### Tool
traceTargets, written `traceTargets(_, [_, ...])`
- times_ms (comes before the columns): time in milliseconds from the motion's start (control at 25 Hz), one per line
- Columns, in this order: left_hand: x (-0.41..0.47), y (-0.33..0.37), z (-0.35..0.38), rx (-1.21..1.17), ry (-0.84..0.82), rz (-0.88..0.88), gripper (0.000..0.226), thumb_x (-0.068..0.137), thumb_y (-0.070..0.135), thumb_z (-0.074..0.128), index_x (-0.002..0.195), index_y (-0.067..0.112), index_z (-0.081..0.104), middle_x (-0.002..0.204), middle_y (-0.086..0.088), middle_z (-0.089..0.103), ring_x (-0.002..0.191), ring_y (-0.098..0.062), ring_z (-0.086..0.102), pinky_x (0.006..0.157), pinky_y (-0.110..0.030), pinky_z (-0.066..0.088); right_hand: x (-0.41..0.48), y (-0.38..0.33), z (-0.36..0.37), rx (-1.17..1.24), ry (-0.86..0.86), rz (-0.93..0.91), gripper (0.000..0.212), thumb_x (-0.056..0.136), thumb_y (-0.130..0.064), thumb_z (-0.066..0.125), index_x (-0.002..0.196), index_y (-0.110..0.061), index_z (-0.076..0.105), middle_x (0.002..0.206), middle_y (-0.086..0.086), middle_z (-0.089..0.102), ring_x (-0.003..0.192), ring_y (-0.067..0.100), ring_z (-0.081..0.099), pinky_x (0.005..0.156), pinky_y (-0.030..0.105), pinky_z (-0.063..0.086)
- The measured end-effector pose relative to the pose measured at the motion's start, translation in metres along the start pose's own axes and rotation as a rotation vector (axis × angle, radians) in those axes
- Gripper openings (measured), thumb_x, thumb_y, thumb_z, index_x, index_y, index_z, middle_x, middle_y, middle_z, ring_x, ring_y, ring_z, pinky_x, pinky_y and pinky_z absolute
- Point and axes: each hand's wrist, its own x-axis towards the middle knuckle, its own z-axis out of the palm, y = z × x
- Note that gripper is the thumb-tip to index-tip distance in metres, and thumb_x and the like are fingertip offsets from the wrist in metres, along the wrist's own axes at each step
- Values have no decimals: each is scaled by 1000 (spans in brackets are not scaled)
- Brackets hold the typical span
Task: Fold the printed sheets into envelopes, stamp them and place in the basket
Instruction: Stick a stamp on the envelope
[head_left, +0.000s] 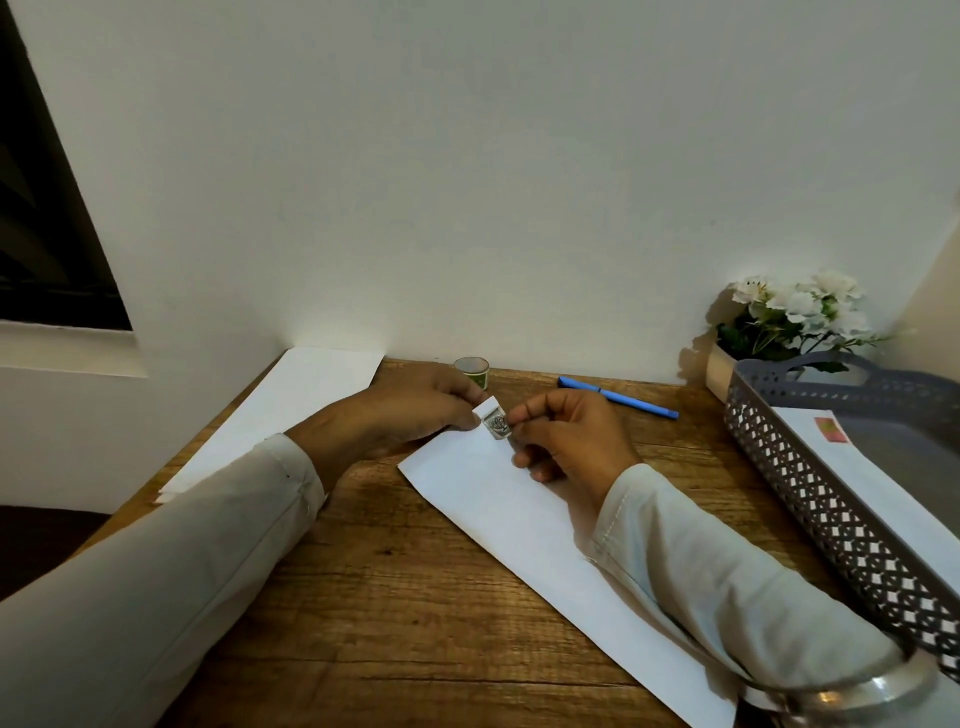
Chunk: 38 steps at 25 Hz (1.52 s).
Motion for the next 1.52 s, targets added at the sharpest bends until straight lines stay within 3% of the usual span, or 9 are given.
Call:
traceTargets(200, [2,-7,-3,-109,-112,32,29,85,1,71,110,15,74,106,-6,77,104,-26,71,102,-52,51,0,1,0,-17,-8,-6,18,87,8,64,90,-5,76,82,18,76,61,24,66,46,28,47])
traceTargets(720, [3,-7,5,-53,5,19,15,83,18,76,91,30,77,96,4,78,93,-21,74,91,-52,57,-2,1,2,-47,0,-28,18,93,5,61,92,-7,75,75,17,72,60,24,65,45,28,44])
traceTargets(1360, [0,-7,9,-18,70,42,17,79,20,77,82,37,79,89,7,78,88,-21,73,87,-54,58,-5,-2,1,-142,-18,-72,18,96,2,59,95,-9,74,66,12,66,41,6,55,39,20,41])
traceTargets(1520, [0,-5,11,11,103,59,22,78,21,76,80,43,78,87,12,77,88,-17,72,88,-51,58,-1,1,1,-319,-2,-173,17,93,-5,66,91,-17,77,75,2,73,61,8,66,55,23,56])
